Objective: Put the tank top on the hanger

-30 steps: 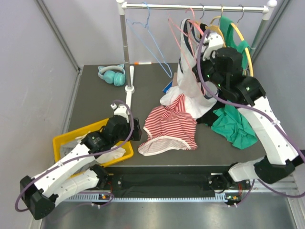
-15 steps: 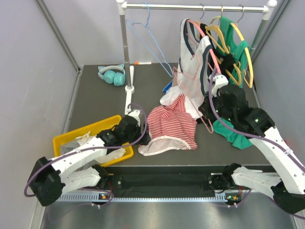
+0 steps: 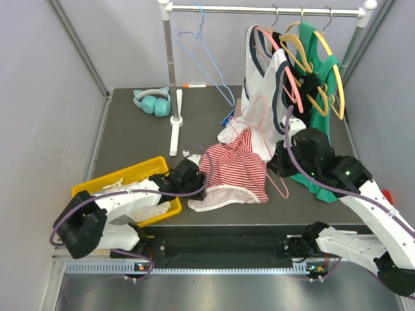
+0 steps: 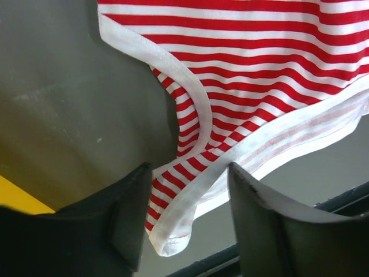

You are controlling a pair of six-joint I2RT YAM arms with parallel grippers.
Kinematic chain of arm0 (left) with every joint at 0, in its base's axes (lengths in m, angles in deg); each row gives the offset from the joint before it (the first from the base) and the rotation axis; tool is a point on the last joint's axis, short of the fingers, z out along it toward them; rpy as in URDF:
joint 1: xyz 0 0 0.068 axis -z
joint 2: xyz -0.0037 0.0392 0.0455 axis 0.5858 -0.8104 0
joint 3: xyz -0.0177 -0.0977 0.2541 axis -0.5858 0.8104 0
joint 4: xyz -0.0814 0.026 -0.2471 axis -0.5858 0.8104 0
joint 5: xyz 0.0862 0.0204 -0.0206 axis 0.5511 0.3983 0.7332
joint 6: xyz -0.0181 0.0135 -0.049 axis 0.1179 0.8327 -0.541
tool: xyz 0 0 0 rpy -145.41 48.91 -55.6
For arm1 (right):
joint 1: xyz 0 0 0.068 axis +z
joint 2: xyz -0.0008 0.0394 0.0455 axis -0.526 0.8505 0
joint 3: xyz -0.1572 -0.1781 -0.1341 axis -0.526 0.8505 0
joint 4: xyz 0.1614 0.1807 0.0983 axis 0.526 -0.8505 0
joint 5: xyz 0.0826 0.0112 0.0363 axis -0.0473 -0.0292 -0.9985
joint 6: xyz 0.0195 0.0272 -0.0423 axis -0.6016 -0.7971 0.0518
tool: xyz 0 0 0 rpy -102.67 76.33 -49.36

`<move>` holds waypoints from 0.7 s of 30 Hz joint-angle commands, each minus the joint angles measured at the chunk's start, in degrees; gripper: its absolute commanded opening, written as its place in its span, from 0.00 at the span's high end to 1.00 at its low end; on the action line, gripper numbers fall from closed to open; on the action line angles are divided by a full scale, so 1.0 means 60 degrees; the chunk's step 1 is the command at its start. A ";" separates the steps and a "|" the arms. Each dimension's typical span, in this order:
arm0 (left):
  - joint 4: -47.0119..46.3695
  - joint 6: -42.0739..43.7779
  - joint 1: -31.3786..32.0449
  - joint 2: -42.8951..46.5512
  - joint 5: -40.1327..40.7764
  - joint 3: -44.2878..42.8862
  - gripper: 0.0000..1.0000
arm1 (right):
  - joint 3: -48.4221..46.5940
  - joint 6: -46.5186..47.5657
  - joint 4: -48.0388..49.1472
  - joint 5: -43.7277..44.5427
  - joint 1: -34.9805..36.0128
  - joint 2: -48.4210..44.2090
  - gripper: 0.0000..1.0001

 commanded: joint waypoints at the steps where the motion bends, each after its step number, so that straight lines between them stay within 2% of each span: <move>1: -0.0782 -0.0026 0.0042 -0.0157 0.0319 -0.0136 0.46 | -0.0010 -0.0201 0.0015 -0.0122 0.0185 -0.0292 1.00; 3: -0.0826 -0.0070 0.0042 -0.0187 0.0378 -0.0151 0.57 | -0.0111 -0.0157 -0.0190 -0.0414 0.0200 -0.0293 1.00; 4: -0.0855 -0.0099 0.0042 -0.0202 0.0407 -0.0136 0.68 | -0.0170 -0.0099 -0.0394 -0.0487 0.0214 -0.0293 1.00; 6: -0.0958 -0.0157 0.0042 -0.0231 0.0480 -0.0107 0.78 | -0.0389 -0.0011 -0.0644 -0.0517 0.0215 -0.0293 1.00; 7: -0.0958 -0.0187 0.0042 -0.0246 0.0510 -0.0150 0.90 | -0.0478 0.0105 -0.0906 -0.0546 0.0229 -0.0307 1.00; 9: -0.0726 -0.0245 0.0042 -0.0260 0.0889 -0.0224 1.00 | -0.0784 0.0223 -0.1142 -0.0619 0.0229 -0.0307 1.00; 12: 0.0005 -0.0407 0.0013 -0.0246 0.2031 -0.0604 1.00 | -0.1195 0.0370 -0.1508 -0.1014 0.0229 -0.0336 1.00; 21: 0.1033 -0.0377 -0.0645 -0.0597 0.2970 -0.1820 1.00 | -0.1314 0.0766 -0.2110 -0.2728 0.0258 -0.0468 1.00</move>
